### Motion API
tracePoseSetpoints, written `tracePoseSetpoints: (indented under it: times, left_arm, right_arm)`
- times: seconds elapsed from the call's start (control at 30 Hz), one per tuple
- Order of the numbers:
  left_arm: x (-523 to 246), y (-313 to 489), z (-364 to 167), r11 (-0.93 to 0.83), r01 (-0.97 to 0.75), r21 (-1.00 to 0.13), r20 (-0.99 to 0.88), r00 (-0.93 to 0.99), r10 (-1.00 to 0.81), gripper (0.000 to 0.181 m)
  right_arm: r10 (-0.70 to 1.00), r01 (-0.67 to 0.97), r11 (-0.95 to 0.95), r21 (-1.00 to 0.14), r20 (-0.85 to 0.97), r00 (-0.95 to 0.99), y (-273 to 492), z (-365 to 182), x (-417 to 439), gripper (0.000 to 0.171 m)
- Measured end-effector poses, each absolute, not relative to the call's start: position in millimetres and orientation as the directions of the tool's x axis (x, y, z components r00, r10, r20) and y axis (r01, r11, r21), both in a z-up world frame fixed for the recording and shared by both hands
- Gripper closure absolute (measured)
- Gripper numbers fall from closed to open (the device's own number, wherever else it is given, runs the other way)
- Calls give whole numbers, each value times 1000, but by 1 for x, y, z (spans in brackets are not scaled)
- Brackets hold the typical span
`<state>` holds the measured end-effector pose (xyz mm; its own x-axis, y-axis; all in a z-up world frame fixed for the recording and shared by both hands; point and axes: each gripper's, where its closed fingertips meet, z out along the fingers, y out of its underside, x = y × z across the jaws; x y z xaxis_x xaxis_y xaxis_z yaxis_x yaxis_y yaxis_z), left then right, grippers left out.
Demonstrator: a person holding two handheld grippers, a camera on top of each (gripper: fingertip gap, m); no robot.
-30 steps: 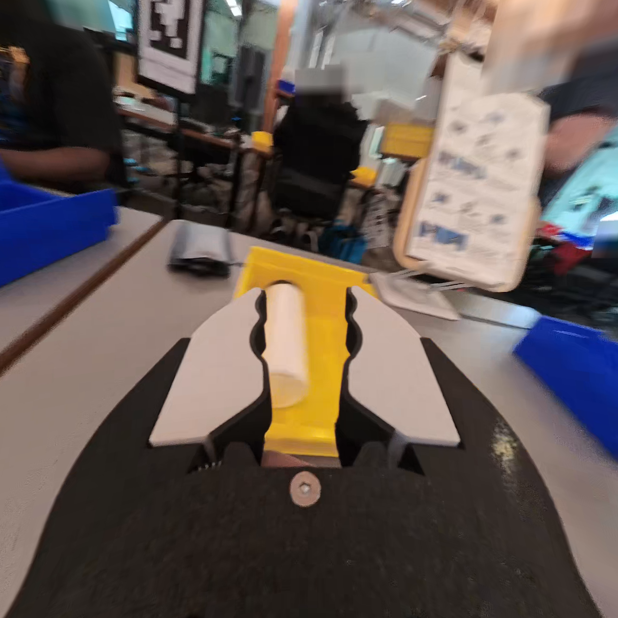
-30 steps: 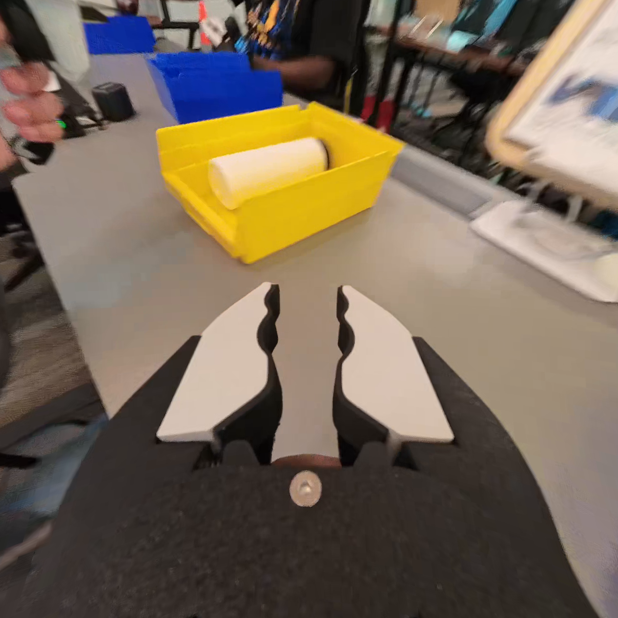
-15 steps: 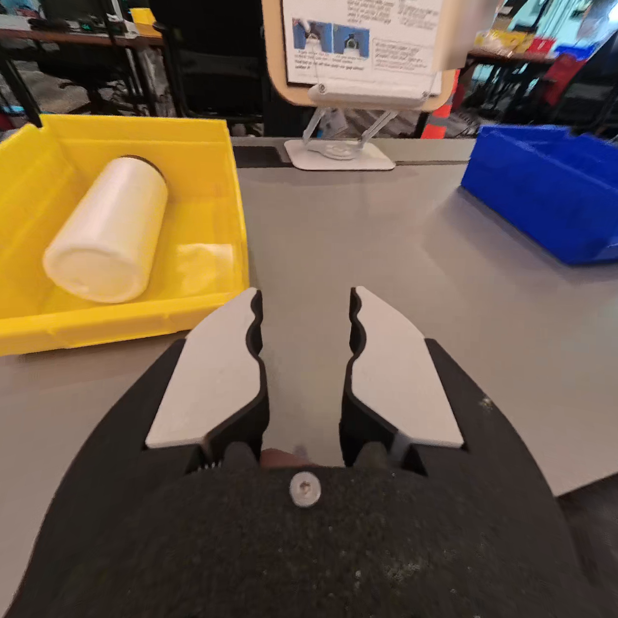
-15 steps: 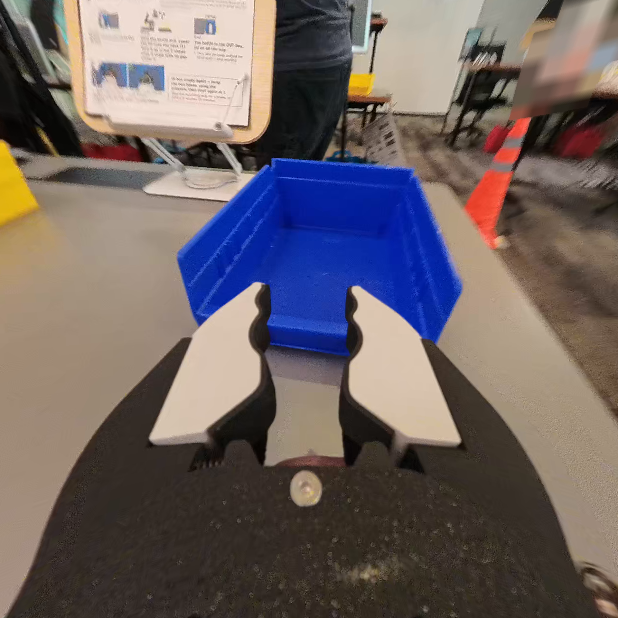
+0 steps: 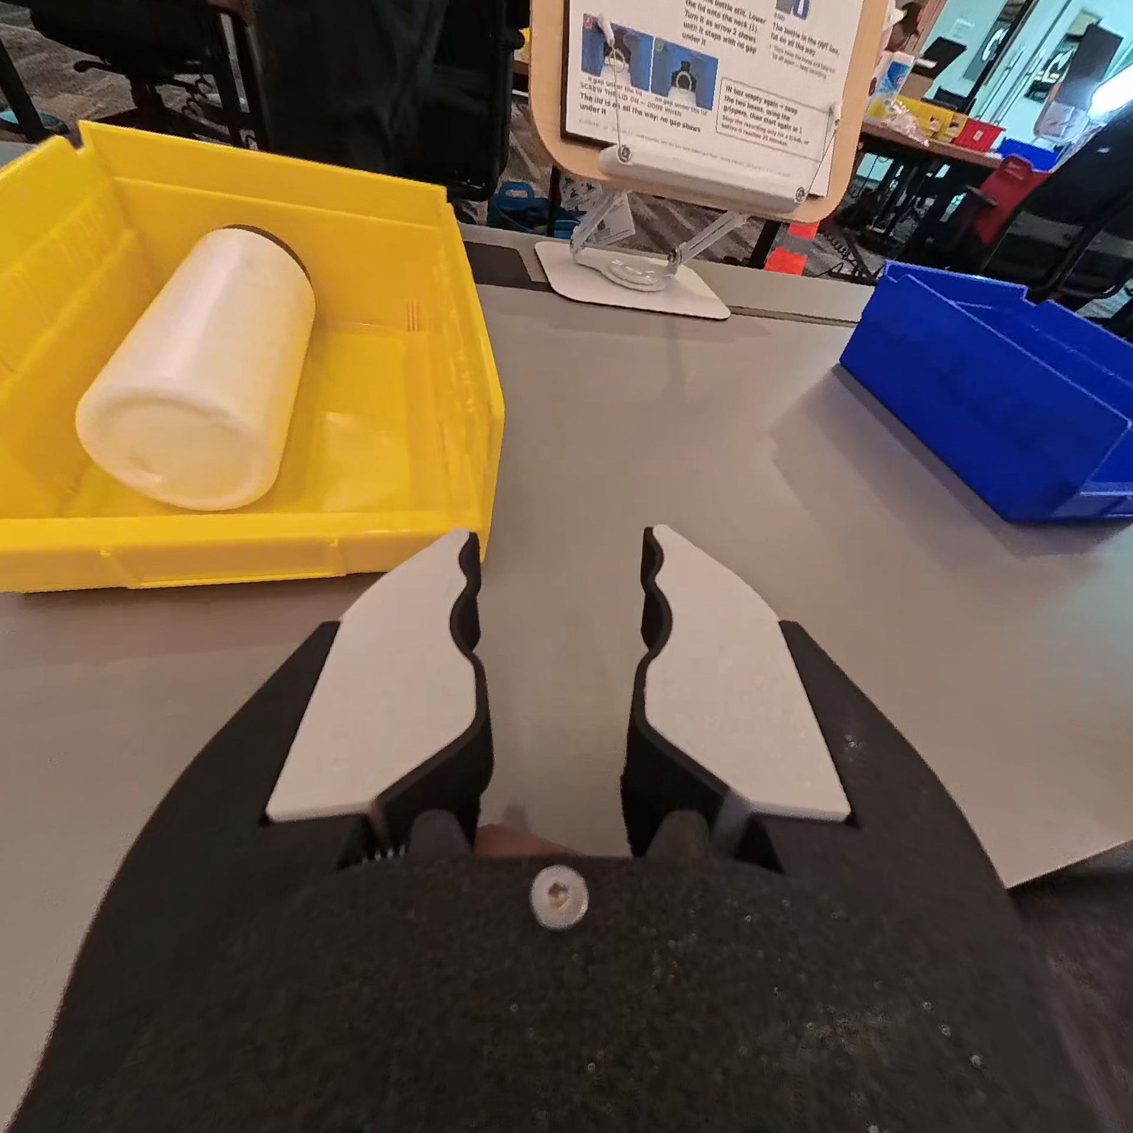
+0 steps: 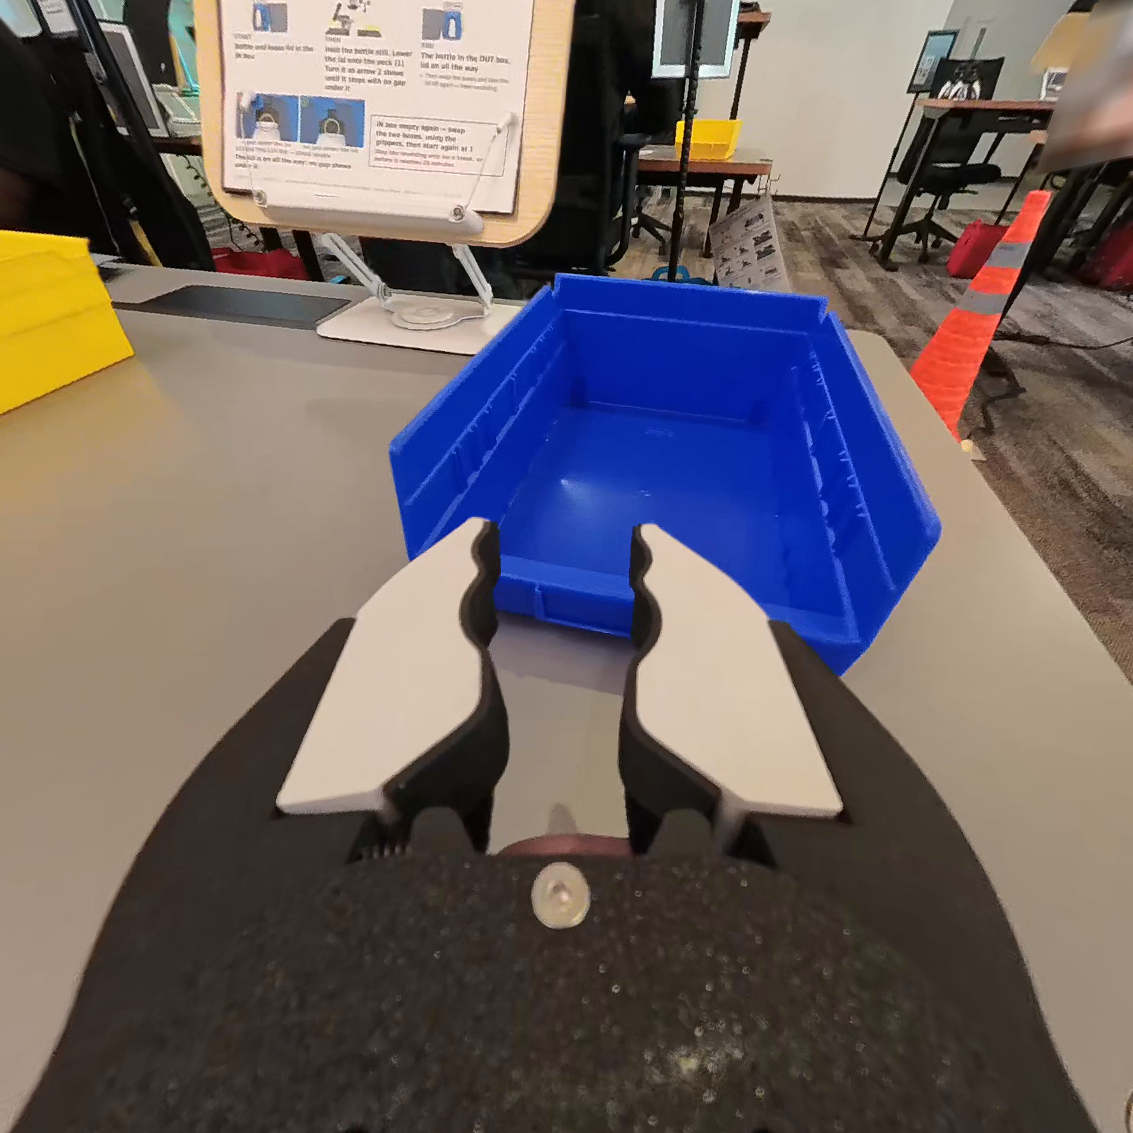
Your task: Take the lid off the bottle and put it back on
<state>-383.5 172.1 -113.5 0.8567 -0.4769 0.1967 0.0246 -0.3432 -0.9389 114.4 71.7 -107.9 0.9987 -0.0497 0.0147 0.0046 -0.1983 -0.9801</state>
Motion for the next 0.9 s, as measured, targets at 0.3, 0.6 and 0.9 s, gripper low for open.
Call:
tracePoseSetpoints:
  times: [0.3, 0.6, 0.9]
  left_arm:
    - [-384, 193, -106, -323, 60, -944, 217, 852, -477, 130]
    - [-405, 243, -103, -459, -22, -888, 167, 915, -367, 108]
    - [-447, 348, -75, -623, -300, -723, -111, 940, -323, 96]
  right_arm:
    - [-26, 19, -185, -983, 25, 999, 88, -106, 119, 130]
    - [-21, 54, -196, -979, 59, 998, 120, -94, 130, 128]
    - [58, -14, -232, -973, -28, 998, 124, -108, 113, 128]
